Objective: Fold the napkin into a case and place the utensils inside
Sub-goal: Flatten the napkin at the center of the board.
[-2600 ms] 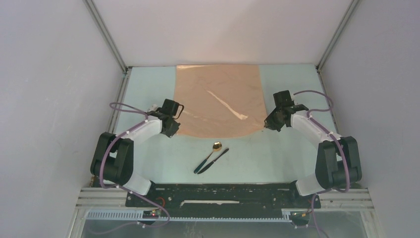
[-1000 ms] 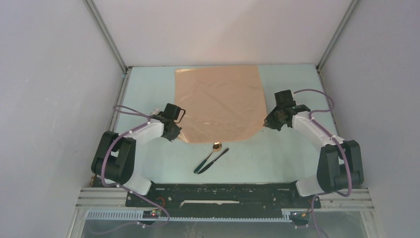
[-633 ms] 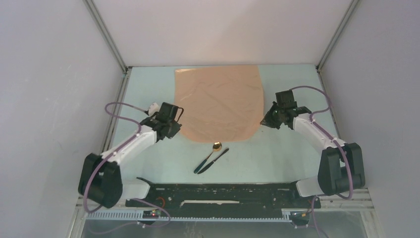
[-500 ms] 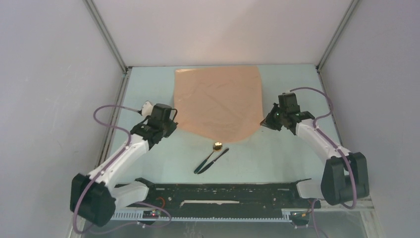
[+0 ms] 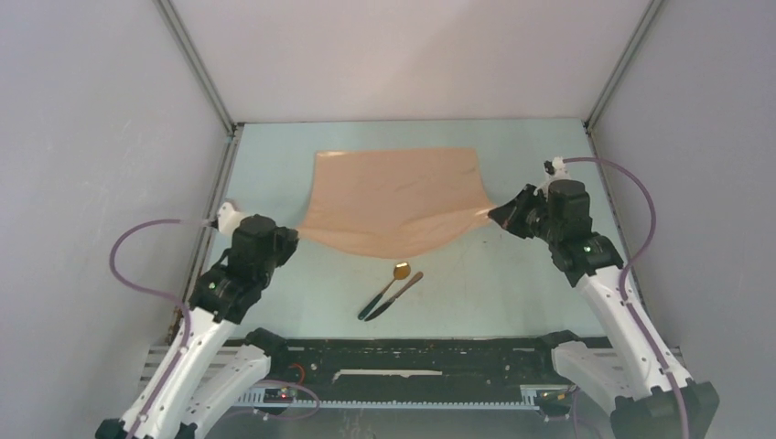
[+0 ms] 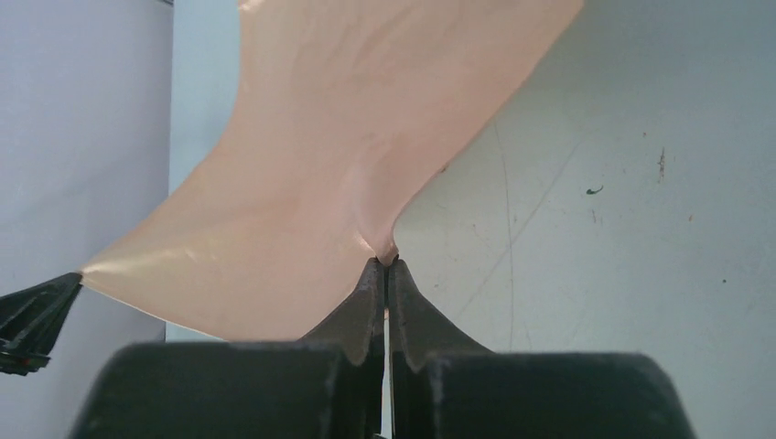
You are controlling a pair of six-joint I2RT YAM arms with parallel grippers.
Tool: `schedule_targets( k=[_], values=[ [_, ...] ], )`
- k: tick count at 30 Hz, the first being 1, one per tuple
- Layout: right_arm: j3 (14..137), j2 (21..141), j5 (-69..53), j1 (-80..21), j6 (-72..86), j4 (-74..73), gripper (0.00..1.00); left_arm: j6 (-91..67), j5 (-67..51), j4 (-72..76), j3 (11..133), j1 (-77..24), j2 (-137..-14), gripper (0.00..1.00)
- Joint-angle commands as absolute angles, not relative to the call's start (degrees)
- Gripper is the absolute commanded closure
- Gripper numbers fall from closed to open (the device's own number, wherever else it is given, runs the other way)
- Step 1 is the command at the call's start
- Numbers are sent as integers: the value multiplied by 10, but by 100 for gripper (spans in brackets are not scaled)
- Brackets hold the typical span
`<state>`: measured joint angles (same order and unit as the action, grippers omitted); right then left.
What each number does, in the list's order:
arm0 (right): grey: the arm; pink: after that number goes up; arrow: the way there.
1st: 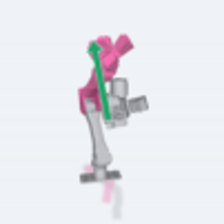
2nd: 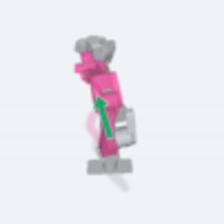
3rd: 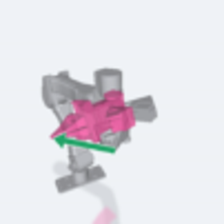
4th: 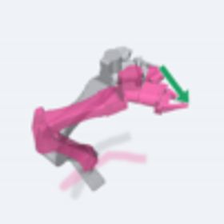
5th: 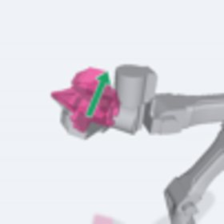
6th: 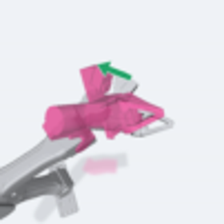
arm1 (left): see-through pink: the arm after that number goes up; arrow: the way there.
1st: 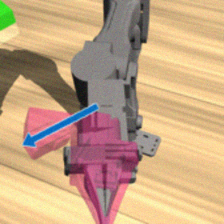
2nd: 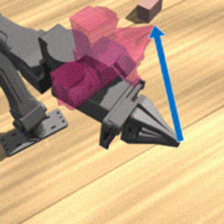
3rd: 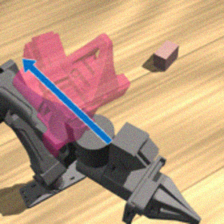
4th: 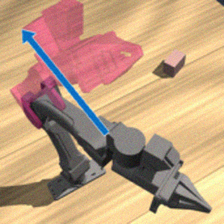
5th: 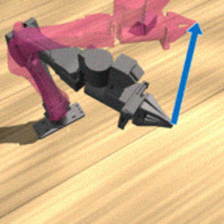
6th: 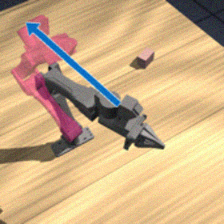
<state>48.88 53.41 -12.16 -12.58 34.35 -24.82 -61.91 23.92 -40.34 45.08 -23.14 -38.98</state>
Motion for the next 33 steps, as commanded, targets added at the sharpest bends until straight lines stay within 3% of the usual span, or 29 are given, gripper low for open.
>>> schedule_targets(
  k=[1,9,33],
  values=[
    [515,501,-131,-134,323,-291,100,-597,278,-459,505,-235,-345,100],
    [566,465,-134,-139,326,-325,100,-591,278,-473,540,-235,-328,100],
    [800,472,-142,-185,303,-262,100,-471,269,-395,836,-235,-387,100]
  ],
)
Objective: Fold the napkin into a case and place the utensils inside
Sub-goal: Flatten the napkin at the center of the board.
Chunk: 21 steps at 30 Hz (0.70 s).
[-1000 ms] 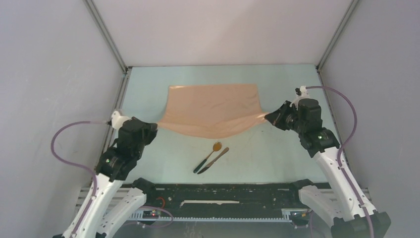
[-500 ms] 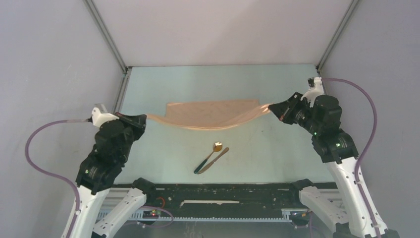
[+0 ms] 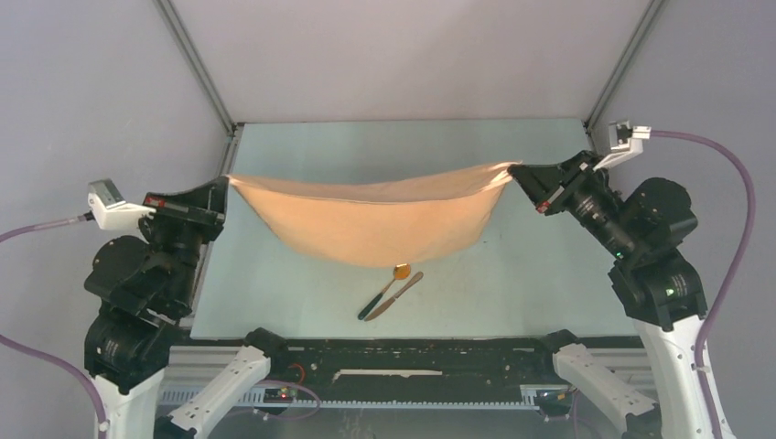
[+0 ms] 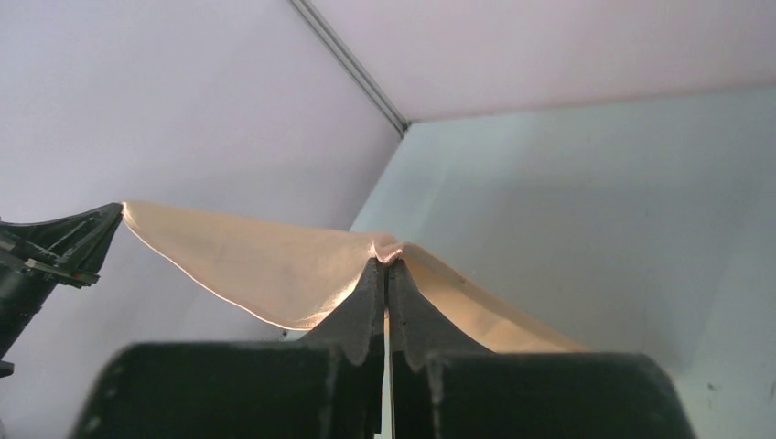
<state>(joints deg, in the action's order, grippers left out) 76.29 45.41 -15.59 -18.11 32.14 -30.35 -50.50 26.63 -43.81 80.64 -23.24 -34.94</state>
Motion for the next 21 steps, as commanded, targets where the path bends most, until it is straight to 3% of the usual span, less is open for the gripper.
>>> schedule_targets(
  k=[1,8,15,21],
  values=[
    [805,482,-139,-185,302,-256,100,-467,270,-385,839,-235,-396,100],
    [828,601,-134,-165,300,-184,100,-438,318,-318,861,-226,-505,100],
    [869,759,-149,-136,310,-111,100,-459,243,-248,870,-124,-641,100],
    [939,889,-162,-115,320,-73,100,-451,219,-190,916,-95,-766,100]
  ],
)
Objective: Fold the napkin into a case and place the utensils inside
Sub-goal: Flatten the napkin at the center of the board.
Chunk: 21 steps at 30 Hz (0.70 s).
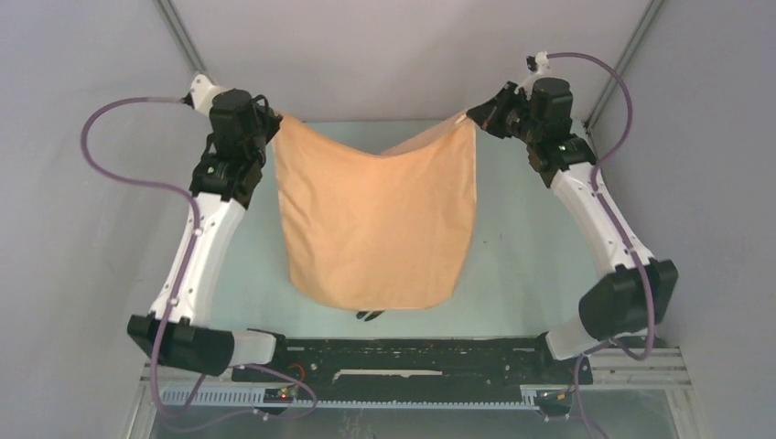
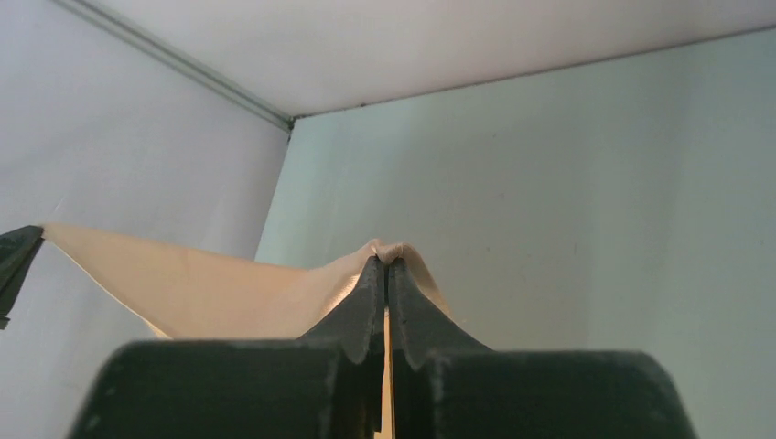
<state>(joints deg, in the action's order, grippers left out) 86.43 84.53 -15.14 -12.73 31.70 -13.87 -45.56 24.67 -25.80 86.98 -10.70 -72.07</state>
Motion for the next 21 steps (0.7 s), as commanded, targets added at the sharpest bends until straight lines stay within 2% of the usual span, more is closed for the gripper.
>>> schedule_targets(
  k=[1,11,21],
  values=[
    [962,913,-169,-113,321,-75,100,-451,205,-185,929,-85,-789,100],
    [1126,1108,-192,-87,329,-108,100,-455,155,-164,1016,-50,-942,100],
    [1161,1188,-205,-80,330,-101,100,-452,114,-133,1044,-28,-1034,100]
  ],
)
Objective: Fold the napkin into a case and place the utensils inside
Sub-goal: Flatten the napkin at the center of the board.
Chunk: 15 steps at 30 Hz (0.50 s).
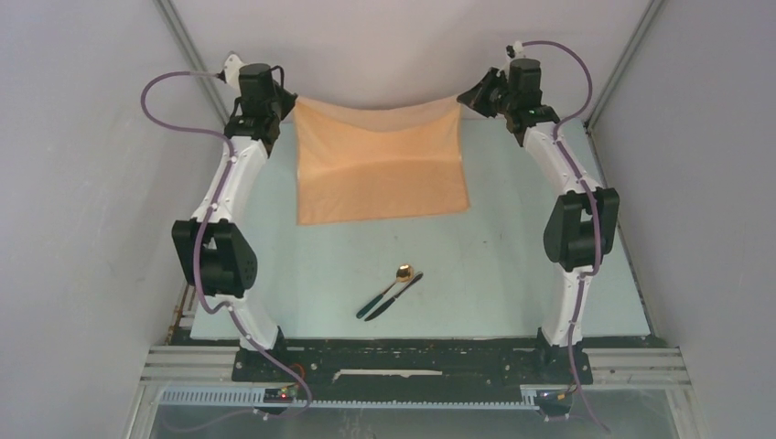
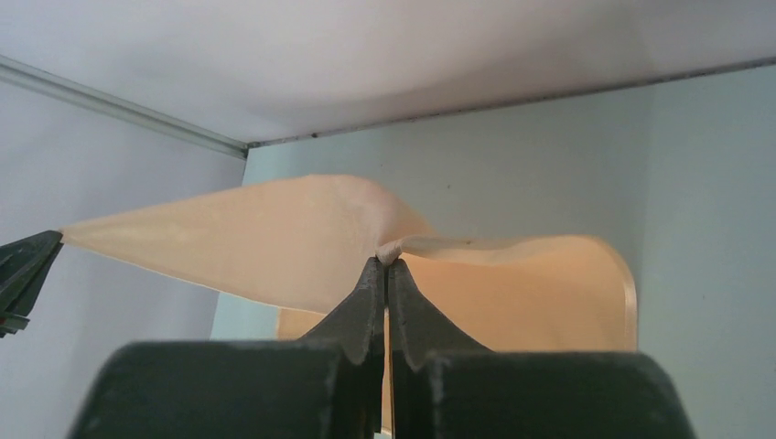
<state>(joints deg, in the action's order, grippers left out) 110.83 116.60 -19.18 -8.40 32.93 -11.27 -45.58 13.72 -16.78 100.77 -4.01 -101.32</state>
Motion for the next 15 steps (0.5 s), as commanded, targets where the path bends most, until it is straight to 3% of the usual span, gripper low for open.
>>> schedule_targets(
  k=[1,15],
  values=[
    [1169,1194,-207,-80,329,-107,100,-450,108,-128,1043,-27,-1039,100],
    [1176,1226,-246,-69,340,-189,100,-452,76,-136,955,-2,-1042,100]
  ],
)
